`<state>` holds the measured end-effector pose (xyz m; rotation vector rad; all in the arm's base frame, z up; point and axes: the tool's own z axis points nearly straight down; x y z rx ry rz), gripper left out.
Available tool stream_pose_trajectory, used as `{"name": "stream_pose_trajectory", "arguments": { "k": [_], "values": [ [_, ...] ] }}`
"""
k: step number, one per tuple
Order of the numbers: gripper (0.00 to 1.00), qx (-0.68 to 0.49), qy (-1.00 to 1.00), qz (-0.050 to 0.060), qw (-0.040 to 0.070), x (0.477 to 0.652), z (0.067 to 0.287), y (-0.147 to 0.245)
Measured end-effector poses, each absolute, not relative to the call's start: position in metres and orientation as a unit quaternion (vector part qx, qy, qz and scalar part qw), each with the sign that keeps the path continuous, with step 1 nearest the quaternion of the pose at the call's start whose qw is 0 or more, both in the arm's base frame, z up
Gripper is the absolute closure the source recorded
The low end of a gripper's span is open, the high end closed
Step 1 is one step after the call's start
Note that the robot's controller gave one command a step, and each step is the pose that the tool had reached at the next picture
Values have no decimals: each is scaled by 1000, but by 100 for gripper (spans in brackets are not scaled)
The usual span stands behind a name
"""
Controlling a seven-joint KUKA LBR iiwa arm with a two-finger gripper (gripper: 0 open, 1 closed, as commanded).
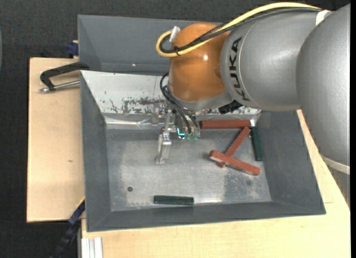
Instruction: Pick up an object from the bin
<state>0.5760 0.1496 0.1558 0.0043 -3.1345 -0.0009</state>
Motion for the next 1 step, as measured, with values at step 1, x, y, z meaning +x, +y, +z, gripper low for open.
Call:
{"name": "stream_pose_trajectory", "arguments": {
  "k": [1],
  "values": [
    [0,0,-1000,-1,-1,578,161,149]
  ]
}}
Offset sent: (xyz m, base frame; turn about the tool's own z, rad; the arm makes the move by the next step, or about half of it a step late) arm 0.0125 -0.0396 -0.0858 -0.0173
